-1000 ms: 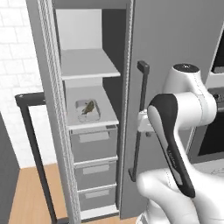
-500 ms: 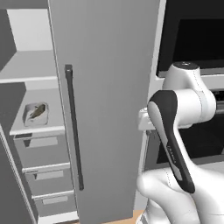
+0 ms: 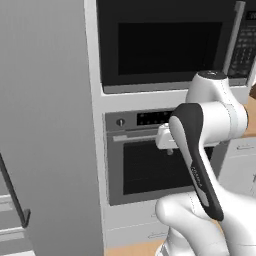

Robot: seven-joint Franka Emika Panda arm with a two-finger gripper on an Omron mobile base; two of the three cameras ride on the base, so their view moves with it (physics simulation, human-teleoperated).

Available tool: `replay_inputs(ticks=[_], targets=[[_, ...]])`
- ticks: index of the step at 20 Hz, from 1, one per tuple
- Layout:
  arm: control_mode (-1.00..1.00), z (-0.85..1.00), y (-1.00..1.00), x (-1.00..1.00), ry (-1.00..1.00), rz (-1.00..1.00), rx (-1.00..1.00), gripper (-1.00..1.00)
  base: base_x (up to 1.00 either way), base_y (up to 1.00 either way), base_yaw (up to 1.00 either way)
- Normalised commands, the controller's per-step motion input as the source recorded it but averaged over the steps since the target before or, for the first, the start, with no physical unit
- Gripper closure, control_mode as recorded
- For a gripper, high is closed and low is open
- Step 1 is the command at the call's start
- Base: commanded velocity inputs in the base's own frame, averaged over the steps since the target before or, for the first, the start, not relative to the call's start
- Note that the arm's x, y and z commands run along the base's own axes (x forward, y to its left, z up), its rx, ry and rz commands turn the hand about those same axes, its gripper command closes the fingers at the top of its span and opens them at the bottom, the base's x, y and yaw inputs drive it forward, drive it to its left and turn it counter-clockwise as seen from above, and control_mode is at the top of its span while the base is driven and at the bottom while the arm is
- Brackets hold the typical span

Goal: Take the meat container that has the fish and place it on the second highest rack of the freezer. Then take the vegetable container that has the lemons and place it on the highest rack of the freezer.

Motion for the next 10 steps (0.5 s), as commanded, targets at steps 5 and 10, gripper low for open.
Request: replay_inputs(ticks=[5, 10], targets=[[1.00, 0.00, 0.00, 0.00, 0.00, 0.00, 0.00, -1.00, 0.18, -1.00, 0.00], [1.00, 0.00, 0.00, 0.00, 0.00, 0.00, 0.00, -1.00, 0.21, -1.00, 0.00]])
